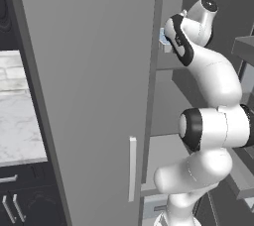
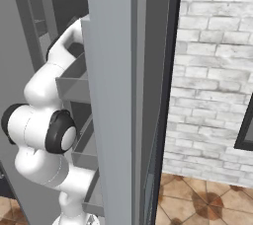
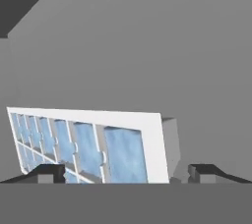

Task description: Open the freezer door, pick up the ice cube tray from the freezer, and place it on the dining counter.

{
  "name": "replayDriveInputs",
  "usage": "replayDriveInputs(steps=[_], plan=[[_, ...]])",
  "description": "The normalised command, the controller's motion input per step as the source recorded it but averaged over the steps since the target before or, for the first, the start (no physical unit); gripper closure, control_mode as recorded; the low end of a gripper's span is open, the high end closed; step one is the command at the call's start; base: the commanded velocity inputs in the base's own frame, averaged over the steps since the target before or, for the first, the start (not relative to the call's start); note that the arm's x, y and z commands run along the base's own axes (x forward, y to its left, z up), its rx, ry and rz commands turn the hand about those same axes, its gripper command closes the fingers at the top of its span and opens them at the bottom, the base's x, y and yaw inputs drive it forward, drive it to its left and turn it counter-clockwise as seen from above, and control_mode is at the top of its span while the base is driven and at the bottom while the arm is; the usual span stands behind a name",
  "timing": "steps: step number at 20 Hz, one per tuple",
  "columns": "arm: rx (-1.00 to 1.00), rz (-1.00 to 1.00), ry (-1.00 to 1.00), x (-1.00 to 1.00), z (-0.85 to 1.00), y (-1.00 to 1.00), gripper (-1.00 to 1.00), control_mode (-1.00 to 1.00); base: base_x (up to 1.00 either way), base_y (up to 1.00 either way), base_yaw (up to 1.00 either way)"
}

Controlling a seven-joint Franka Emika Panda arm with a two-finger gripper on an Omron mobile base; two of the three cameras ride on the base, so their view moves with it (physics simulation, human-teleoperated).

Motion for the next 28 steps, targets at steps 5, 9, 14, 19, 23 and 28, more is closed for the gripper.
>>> replayDriveInputs(steps=[5,9,14,19,23,28], plan=[[0.0,0.07,-0.11,0.11,-0.28,0.0,-1.0,-1.0,0.0,0.0,0.0],[0.0,0.03,-0.07,0.17,-0.05,0.01,-1.0,-1.0,0.0,0.0,0.0],[0.0,0.02,-0.01,0.13,-0.07,0.08,-1.0,-1.0,0.0,0.0,0.0],[0.0,0.01,0.0,0.04,-0.08,0.08,1.0,-1.0,0.0,0.0,0.0],[0.0,0.0,0.01,0.0,0.0,0.01,1.0,-1.0,0.0,0.0,0.0],[0.0,0.0,0.0,0.0,0.0,0.0,1.0,-1.0,0.0,0.0,0.0]])
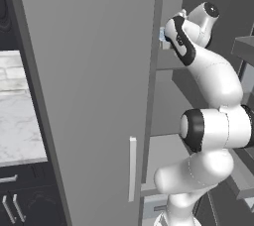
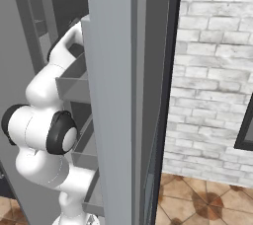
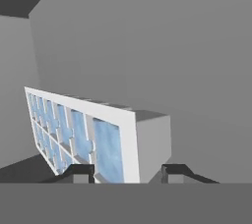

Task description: Open the freezer door, pick up the ice cube tray from the freezer, and place it on the dining counter.

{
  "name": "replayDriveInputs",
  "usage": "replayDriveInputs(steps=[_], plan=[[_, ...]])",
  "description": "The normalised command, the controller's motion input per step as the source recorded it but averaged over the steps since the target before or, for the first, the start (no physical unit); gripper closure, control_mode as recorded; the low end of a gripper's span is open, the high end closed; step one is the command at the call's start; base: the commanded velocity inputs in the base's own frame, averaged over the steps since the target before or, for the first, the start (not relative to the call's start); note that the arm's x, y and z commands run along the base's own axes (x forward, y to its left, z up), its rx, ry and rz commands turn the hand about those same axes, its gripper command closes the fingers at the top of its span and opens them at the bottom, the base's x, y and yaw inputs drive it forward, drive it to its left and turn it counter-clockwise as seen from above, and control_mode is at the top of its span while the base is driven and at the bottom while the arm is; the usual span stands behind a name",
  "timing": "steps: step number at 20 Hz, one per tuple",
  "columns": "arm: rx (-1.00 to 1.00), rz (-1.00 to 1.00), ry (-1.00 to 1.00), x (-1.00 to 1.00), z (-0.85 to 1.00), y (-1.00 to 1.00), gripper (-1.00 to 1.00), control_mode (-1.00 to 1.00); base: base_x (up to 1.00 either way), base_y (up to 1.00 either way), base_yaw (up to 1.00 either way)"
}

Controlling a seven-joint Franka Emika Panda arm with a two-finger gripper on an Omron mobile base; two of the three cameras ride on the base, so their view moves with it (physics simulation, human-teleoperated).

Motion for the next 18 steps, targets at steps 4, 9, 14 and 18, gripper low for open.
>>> replayDriveInputs(steps=[4,9,14,18], plan=[[0.0,0.0,0.0,-0.1,0.01,0.0,1.0,-1.0,0.0,0.0,0.0],[0.0,0.0,-0.09,-0.56,0.26,0.0,1.0,-1.0,0.0,0.0,0.0],[0.0,0.0,-0.12,-0.51,0.43,0.04,1.0,-1.0,0.0,0.0,0.0],[0.0,0.0,-0.16,-0.38,0.41,0.14,1.0,-1.0,0.0,0.0,0.0]])
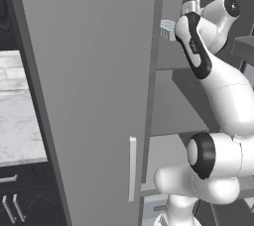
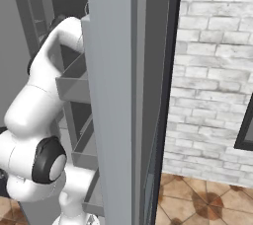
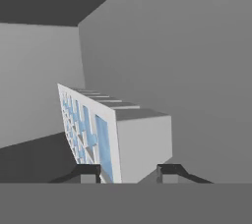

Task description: Open the freezer door, pick up the ice cube tray from the freezer, and place it on the dining counter.

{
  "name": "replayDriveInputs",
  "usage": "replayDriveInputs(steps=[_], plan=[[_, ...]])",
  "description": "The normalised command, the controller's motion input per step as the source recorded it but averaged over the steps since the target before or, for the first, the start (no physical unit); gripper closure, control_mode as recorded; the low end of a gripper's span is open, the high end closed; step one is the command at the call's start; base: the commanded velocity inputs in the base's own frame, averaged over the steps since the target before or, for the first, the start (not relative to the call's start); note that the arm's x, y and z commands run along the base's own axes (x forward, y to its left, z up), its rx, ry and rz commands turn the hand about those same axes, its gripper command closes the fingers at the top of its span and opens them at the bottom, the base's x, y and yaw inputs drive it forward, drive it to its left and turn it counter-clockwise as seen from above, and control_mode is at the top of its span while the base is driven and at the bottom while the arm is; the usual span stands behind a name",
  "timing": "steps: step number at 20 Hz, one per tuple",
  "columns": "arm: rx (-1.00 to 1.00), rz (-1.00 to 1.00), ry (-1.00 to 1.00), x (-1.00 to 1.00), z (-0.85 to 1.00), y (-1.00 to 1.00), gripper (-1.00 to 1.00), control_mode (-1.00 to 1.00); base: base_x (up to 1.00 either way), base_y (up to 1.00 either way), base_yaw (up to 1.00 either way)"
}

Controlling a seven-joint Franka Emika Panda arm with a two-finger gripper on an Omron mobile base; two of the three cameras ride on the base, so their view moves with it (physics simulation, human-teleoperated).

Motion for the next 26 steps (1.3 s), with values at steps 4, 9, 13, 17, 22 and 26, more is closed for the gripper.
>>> replayDriveInputs(steps=[4,9,13,17,22,26], plan=[[0.0,0.0,-0.17,-0.3,0.36,0.24,1.0,-1.0,0.0,0.0,0.0],[0.0,0.0,-0.02,-0.34,0.19,0.07,1.0,-1.0,0.0,0.0,0.0],[0.0,0.0,0.02,-0.5,0.11,0.0,1.0,-1.0,0.0,0.0,0.0],[0.0,0.0,0.01,-0.7,0.13,0.0,1.0,-1.0,0.0,0.0,0.0],[0.0,0.0,0.0,-0.77,0.02,0.0,1.0,-1.0,0.0,0.0,0.0],[0.0,0.0,0.04,-0.73,0.0,0.0,1.0,-1.0,0.0,0.0,0.0]])
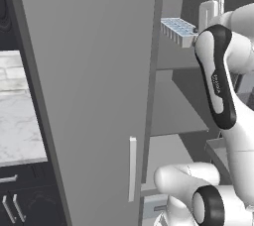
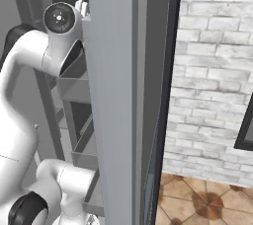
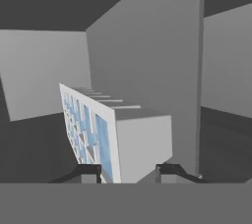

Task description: Open the freezer door, pick up the ice cube tray from the freezer, and place it on the dining counter.

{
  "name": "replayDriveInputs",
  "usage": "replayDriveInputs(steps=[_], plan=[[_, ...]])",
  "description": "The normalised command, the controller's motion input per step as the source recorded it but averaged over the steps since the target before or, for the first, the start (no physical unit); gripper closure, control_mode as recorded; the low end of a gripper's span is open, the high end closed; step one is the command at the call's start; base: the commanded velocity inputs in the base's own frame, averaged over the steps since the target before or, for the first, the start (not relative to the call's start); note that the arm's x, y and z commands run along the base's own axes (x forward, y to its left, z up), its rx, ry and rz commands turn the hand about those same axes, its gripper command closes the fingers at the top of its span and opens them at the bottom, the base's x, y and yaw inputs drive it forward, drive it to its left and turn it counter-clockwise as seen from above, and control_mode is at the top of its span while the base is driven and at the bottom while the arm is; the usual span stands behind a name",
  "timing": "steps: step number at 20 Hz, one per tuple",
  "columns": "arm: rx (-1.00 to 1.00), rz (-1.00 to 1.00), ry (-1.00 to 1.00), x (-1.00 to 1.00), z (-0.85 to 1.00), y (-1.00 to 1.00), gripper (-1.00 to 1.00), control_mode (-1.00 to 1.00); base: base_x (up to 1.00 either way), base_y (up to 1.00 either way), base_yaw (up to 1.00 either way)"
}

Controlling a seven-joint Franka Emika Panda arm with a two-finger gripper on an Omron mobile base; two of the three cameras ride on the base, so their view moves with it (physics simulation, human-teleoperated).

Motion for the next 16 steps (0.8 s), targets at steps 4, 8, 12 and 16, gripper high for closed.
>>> replayDriveInputs(steps=[4,8,12,16], plan=[[0.0,-0.02,0.06,-0.72,0.0,0.04,1.0,-1.0,0.0,0.0,0.0],[0.0,-0.05,0.04,-0.66,0.0,0.18,1.0,-1.0,0.0,0.0,0.0],[-0.02,-0.04,0.03,-0.66,0.0,0.22,1.0,-1.0,0.0,0.0,0.0],[-0.01,0.0,0.02,-0.62,0.0,0.13,1.0,-1.0,0.0,0.0,0.0]])
